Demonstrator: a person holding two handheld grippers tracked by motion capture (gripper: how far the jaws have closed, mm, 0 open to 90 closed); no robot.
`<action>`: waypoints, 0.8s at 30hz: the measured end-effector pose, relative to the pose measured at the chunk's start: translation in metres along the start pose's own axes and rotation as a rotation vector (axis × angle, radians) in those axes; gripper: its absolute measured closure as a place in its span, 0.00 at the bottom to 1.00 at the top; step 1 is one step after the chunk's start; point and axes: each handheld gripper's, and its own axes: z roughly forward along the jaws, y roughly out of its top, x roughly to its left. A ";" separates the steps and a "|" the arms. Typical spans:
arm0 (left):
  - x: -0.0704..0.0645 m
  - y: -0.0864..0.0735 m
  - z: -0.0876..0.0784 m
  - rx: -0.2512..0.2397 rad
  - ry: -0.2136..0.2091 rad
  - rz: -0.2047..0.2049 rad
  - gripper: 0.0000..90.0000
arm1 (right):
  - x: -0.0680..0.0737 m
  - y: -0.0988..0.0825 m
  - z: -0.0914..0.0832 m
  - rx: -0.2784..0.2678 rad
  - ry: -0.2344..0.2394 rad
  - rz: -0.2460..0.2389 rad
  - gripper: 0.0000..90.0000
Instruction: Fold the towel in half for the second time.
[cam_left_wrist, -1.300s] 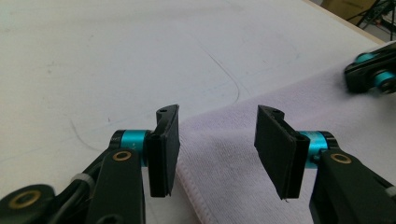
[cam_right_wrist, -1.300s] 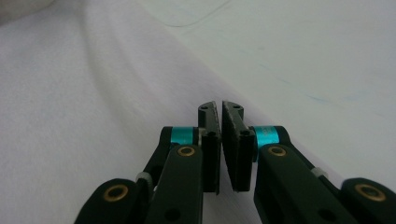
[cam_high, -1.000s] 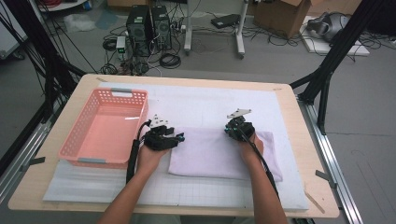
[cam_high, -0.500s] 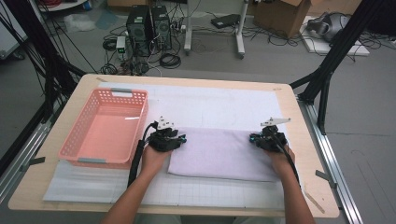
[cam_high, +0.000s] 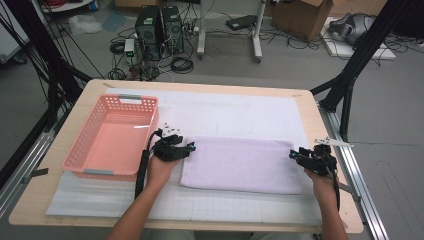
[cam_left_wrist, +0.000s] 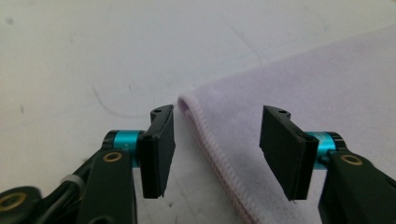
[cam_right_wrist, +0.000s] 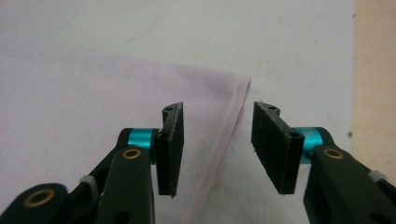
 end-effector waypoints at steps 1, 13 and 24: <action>0.001 -0.001 0.002 0.017 -0.011 -0.019 0.48 | 0.000 -0.003 0.001 0.015 0.021 0.004 0.53; -0.017 -0.008 0.004 0.032 -0.010 -0.009 0.90 | 0.008 -0.022 0.008 0.052 0.116 0.000 0.84; -0.004 0.014 -0.001 -0.103 0.044 -0.068 0.93 | 0.008 -0.006 0.009 -0.050 0.070 0.003 0.91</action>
